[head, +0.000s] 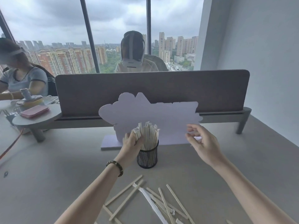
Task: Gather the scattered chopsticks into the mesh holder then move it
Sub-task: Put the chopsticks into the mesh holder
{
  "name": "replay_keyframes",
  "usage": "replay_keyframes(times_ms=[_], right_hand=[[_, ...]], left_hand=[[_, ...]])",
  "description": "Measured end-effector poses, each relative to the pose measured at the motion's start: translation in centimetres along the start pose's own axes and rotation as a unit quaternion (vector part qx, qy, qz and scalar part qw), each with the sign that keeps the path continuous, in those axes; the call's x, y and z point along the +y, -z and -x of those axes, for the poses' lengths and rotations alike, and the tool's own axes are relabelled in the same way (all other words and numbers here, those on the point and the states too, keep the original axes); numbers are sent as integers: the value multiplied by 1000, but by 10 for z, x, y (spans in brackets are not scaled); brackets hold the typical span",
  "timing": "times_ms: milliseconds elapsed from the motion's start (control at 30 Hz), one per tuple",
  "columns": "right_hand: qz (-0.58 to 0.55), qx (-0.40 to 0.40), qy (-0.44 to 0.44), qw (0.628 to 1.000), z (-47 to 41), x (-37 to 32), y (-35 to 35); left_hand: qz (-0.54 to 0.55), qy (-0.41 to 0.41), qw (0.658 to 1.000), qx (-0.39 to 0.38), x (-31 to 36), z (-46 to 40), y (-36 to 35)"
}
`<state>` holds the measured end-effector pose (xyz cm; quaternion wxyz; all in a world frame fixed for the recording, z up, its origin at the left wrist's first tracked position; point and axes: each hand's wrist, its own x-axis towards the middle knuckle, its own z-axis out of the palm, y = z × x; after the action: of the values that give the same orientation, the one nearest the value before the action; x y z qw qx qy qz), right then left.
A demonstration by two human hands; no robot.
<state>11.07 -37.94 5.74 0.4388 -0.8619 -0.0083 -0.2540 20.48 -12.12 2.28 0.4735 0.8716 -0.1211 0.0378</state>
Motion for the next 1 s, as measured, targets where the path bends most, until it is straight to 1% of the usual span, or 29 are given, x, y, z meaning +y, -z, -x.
replay_keyframes(times_ms=[133, 233, 300, 400, 533, 633, 700, 800, 1000], right_hand=[[-6, -9, -16, 1000, 6, 6, 5], [-10, -30, -37, 999, 9, 10, 5], [-13, -47, -52, 997, 13, 12, 6], [-23, -69, -70, 995, 19, 13, 8], [-15, -99, -89, 991, 31, 11, 14], [5, -123, -91, 988, 44, 9, 23], [37, -155, -101, 982, 55, 9, 31], [148, -223, -104, 958, 71, 8, 47], [289, -261, -117, 914, 103, 12, 70]], left_hand=[[-23, 7, 999, -25, -4, -3, 4], [15, 22, 997, -78, -1, -1, 11], [21, 30, 995, -88, 2, 1, 13], [40, 14, 997, -66, 8, 8, 17], [134, 44, 989, -47, 10, 20, 20], [127, 50, 990, -36, 3, 26, 26], [84, 73, 993, -25, -7, 30, 30], [25, 91, 995, -28, -18, 39, 37], [-43, 89, 991, -88, -12, 69, 48]])
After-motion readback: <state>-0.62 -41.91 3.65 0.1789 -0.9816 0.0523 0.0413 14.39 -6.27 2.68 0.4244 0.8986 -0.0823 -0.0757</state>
